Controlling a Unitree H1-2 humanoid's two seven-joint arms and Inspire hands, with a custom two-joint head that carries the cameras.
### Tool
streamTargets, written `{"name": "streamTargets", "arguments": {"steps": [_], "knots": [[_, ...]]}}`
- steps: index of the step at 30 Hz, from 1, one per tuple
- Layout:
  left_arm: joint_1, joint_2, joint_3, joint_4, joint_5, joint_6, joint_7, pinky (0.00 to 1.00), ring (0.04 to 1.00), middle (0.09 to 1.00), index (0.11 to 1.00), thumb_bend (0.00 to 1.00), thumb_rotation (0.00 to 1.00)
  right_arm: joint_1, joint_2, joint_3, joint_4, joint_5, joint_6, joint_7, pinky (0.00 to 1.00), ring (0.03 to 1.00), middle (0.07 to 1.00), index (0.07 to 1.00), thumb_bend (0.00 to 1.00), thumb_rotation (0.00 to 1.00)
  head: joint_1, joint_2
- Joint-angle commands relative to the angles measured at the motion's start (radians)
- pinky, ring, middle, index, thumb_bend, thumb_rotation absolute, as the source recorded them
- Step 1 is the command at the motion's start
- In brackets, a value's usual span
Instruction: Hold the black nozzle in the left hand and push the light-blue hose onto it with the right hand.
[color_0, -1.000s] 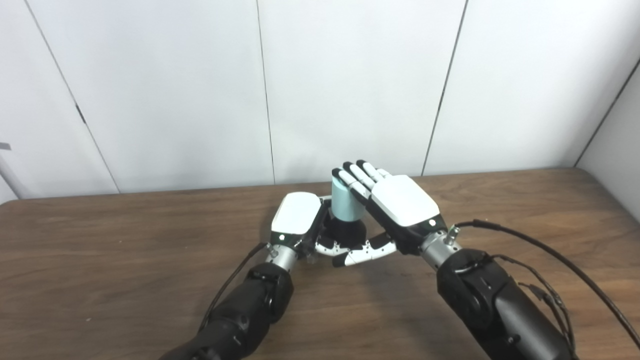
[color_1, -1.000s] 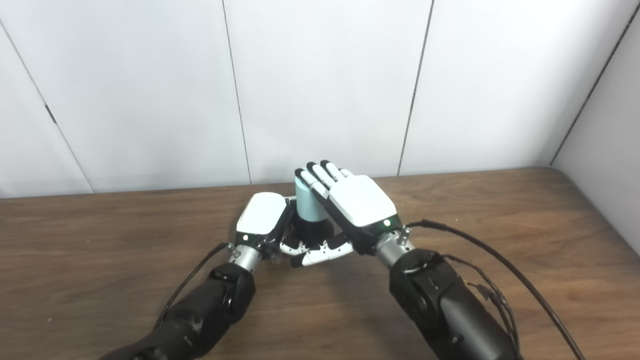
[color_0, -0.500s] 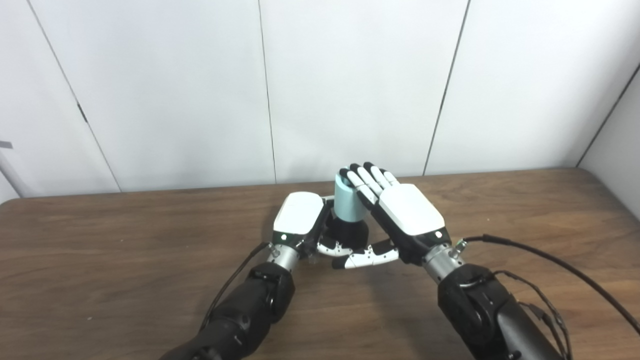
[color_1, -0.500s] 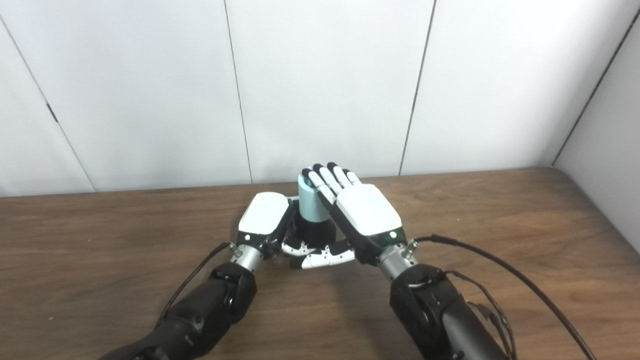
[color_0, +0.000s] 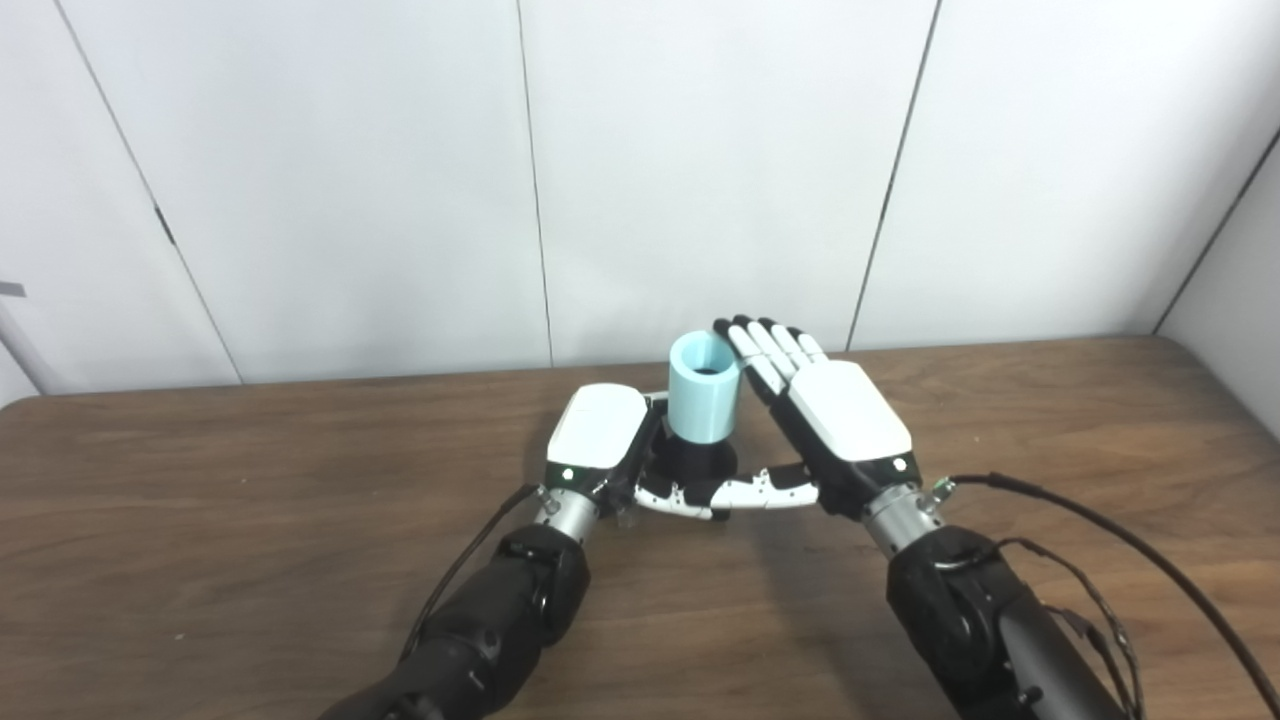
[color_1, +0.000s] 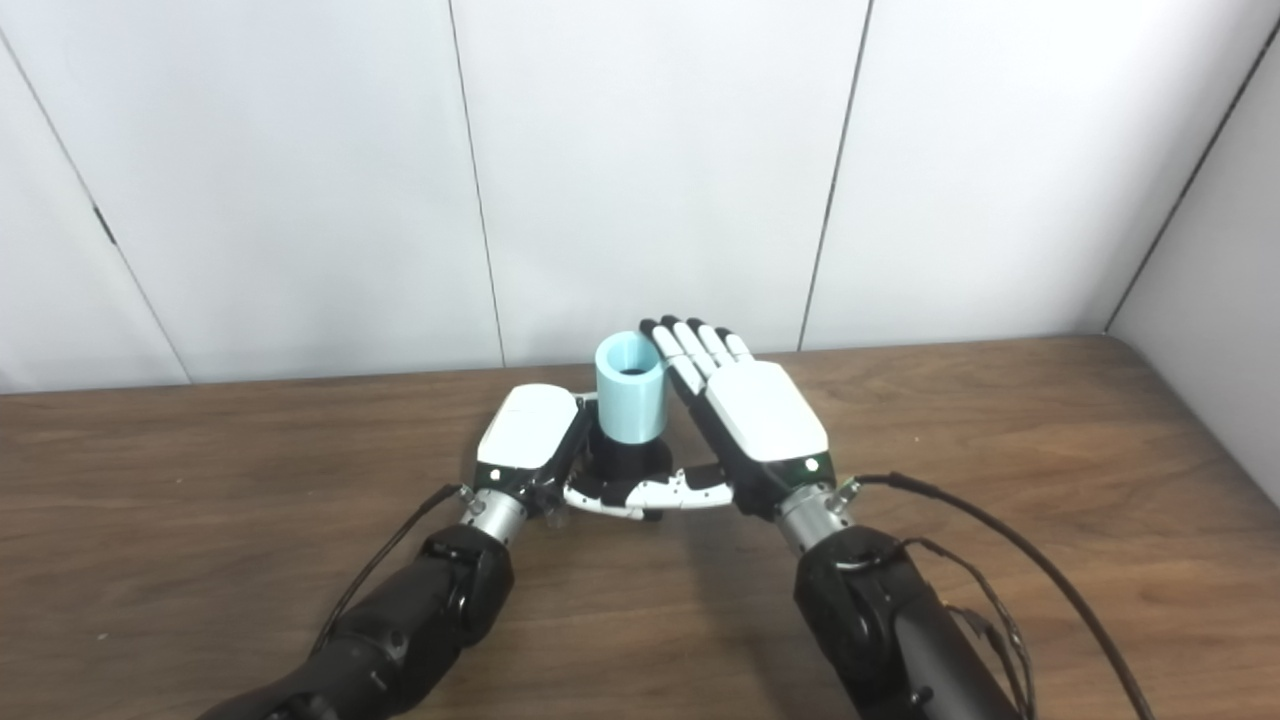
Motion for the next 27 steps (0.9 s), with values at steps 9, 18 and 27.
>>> {"name": "streamTargets", "arguments": {"steps": [9, 18, 27], "knots": [[0.239, 0.039, -0.024, 0.152, -0.004, 0.030, -0.045, 0.49, 0.458, 0.416, 0.519, 0.52, 0.00, 0.003, 0.137, -0.204, -0.030, 0.327, -0.177, -0.236, 0.86, 0.935, 0.947, 0.946, 0.66, 0.69, -0.004, -0.004], [0.240, 0.041, -0.018, 0.145, -0.008, 0.040, -0.048, 0.43, 0.406, 0.411, 0.510, 0.52, 0.00, 0.132, 0.331, -0.381, 0.096, 0.753, -0.277, -0.255, 0.55, 0.641, 0.682, 0.672, 0.33, 0.10, 0.006, 0.001], [0.242, 0.047, -0.002, 0.152, -0.023, 0.055, -0.091, 0.43, 0.426, 0.412, 0.513, 0.52, 0.00, 0.146, 0.319, -0.415, 0.265, 0.758, -0.378, -0.305, 0.57, 0.653, 0.685, 0.672, 0.35, 0.13, -0.004, 0.009]]}}
